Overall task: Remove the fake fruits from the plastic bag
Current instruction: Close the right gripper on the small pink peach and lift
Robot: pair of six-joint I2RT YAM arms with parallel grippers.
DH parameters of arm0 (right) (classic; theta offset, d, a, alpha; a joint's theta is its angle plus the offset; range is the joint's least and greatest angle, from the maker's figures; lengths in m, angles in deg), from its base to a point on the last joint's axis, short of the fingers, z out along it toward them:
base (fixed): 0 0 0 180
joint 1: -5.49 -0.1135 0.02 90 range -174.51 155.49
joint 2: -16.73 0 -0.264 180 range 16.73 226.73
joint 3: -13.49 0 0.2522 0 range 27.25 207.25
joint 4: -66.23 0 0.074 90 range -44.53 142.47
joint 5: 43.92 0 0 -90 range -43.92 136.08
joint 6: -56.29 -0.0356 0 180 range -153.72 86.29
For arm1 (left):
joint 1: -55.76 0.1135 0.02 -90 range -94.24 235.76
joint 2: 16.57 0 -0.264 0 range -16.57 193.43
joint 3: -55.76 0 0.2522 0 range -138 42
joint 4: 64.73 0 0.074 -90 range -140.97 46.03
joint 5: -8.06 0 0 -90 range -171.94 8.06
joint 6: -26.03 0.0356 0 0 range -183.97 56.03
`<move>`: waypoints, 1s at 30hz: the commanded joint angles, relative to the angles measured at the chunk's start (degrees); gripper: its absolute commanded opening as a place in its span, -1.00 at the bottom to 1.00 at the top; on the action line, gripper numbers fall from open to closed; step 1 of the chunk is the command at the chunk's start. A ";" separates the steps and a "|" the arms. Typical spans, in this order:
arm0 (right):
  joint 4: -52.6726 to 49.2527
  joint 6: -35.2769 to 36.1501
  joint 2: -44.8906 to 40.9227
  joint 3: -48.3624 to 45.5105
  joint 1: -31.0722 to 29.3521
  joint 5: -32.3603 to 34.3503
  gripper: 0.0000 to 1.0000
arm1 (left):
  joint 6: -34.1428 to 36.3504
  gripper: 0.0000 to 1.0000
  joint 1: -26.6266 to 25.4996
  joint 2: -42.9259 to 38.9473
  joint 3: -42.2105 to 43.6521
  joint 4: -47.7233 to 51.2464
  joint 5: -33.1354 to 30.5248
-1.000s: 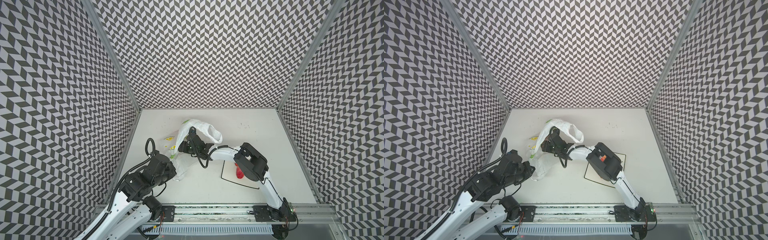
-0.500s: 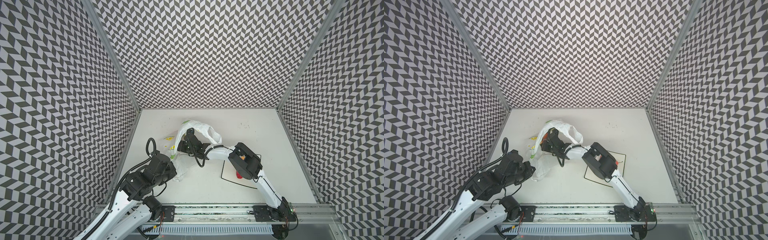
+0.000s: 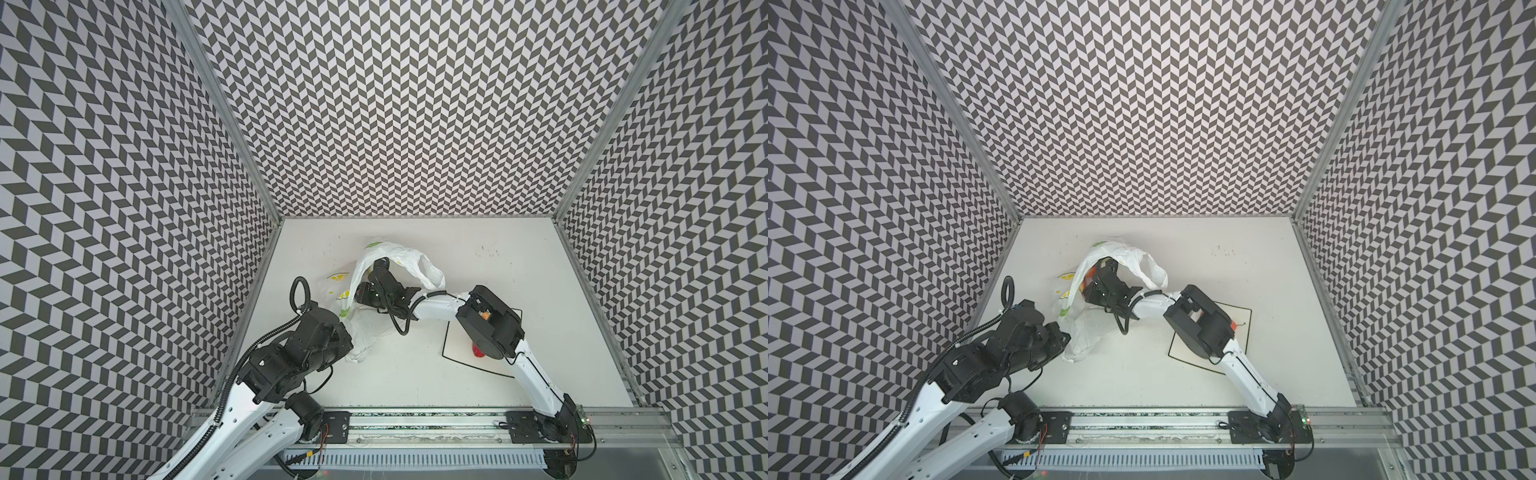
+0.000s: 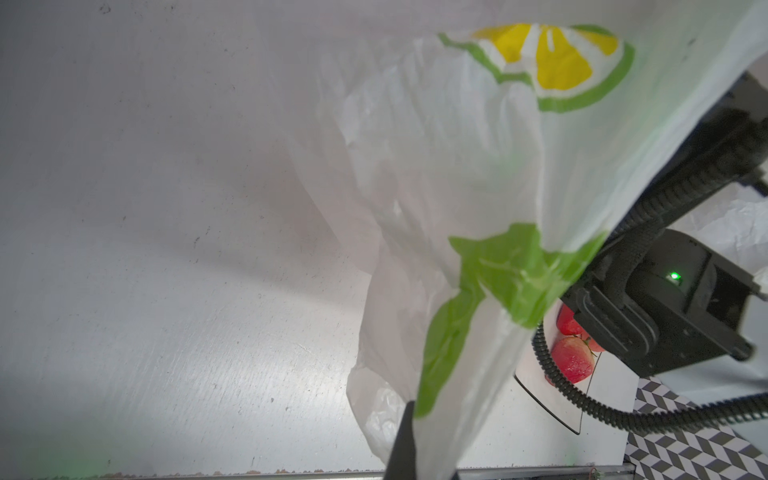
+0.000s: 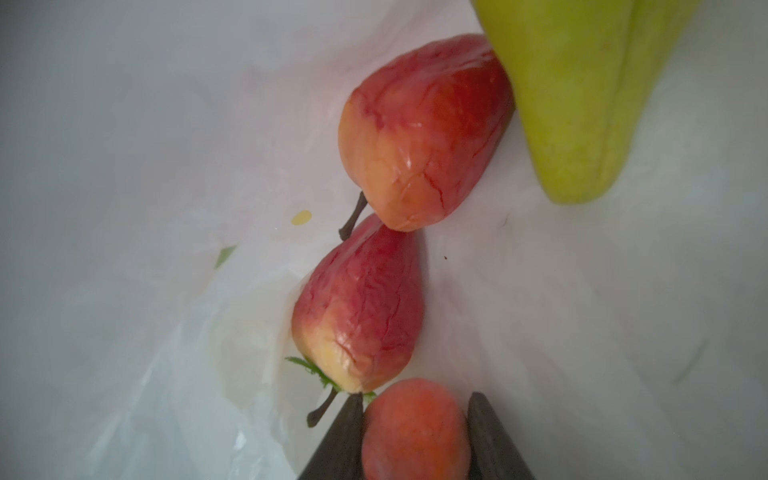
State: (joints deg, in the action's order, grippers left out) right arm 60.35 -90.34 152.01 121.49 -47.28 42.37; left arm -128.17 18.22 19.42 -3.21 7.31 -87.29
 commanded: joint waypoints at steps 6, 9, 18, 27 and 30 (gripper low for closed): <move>7.18 -2.32 -11.29 -7.39 -0.47 -2.86 -0.28 | -1.38 -1.00 -0.34 -0.04 0.68 -3.24 -1.36; 7.95 -2.73 -14.19 -10.06 -0.42 -3.37 -0.30 | -1.13 -1.00 -0.34 0.21 1.17 -4.08 -1.34; 12.98 -5.84 -22.10 -19.49 -0.23 -6.44 -0.31 | -0.73 -1.00 -0.29 0.72 1.89 -6.98 -2.20; 16.31 -5.68 -30.01 -29.06 -0.31 -12.27 -0.31 | -0.07 -1.00 -0.34 1.92 1.71 -9.21 -2.65; 14.99 -3.27 -34.46 -32.66 -0.44 -13.40 -0.31 | -0.09 -1.00 -0.34 1.89 1.79 -9.59 -2.87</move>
State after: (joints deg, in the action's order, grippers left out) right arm 72.11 -94.77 122.72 90.49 -47.37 31.29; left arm -128.35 18.22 21.43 -1.73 -0.71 -88.40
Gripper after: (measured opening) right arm 0.346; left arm 0.047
